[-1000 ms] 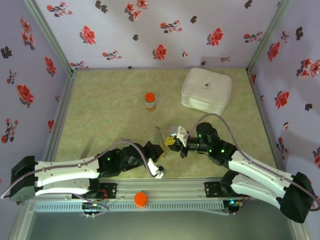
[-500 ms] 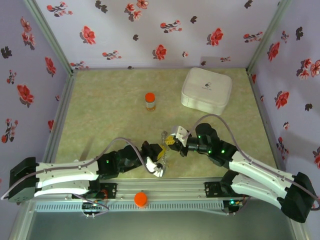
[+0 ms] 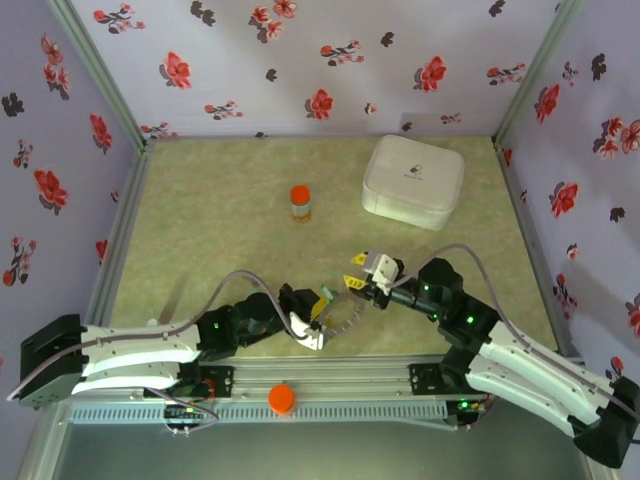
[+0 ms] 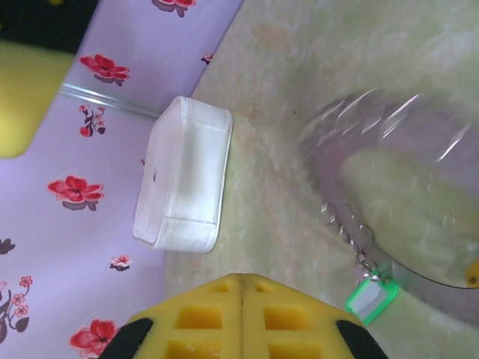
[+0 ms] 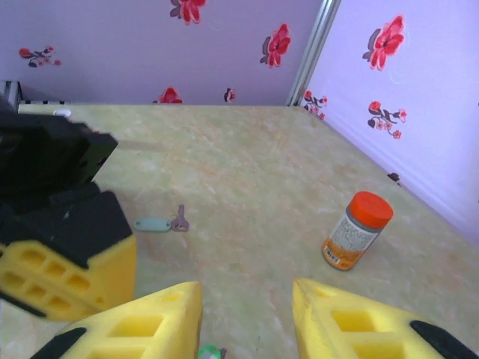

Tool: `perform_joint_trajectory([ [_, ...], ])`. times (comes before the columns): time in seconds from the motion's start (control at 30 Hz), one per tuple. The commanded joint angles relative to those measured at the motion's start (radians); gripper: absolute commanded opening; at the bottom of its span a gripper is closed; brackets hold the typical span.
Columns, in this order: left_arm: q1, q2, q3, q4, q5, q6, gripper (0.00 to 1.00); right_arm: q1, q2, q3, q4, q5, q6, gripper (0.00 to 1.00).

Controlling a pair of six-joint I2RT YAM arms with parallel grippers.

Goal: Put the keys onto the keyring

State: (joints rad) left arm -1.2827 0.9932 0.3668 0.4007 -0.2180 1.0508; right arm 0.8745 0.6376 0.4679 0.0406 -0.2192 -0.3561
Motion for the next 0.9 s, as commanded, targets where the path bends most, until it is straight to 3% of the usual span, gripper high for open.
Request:
perform_joint_trajectory([
  [0.0, 0.007, -0.017, -0.022, 0.053, 0.02, -0.059, 0.0, 0.044, 0.021, -0.022, -0.074, 0.02, -0.081, 0.36],
  [0.13, 0.016, -0.026, -0.034, 0.057, 0.013, -0.108, 0.0, 0.063, 0.042, -0.025, -0.024, 0.152, 0.023, 0.33],
  [0.2, 0.023, -0.029, -0.037, 0.084, -0.014, -0.174, 0.0, 0.062, 0.057, 0.003, -0.025, 0.32, 0.237, 0.38],
  [0.3, 0.03, -0.032, -0.037, 0.153, -0.079, -0.287, 0.05, 0.063, 0.101, 0.13, -0.264, 0.427, 0.479, 0.27],
  [0.37, 0.038, -0.031, -0.037, 0.19, -0.104, -0.379, 0.11, 0.064, 0.142, 0.224, -0.482, 0.507, 0.705, 0.25],
  [0.43, 0.045, -0.021, -0.028, 0.209, -0.12, -0.474, 0.13, 0.064, 0.19, 0.309, -0.694, 0.483, 0.876, 0.26],
  [0.53, 0.062, 0.01, -0.026, 0.263, -0.153, -0.614, 0.16, 0.103, 0.233, 0.345, -0.867, 0.375, 1.06, 0.28],
  [0.67, 0.089, 0.056, -0.016, 0.305, -0.221, -0.867, 0.18, 0.268, 0.214, 0.302, -0.928, 0.352, 1.285, 0.31],
  [0.87, 0.1, 0.066, 0.056, 0.106, -0.252, -1.237, 0.18, 0.557, 0.274, 0.23, -0.87, 0.335, 1.586, 0.36],
])
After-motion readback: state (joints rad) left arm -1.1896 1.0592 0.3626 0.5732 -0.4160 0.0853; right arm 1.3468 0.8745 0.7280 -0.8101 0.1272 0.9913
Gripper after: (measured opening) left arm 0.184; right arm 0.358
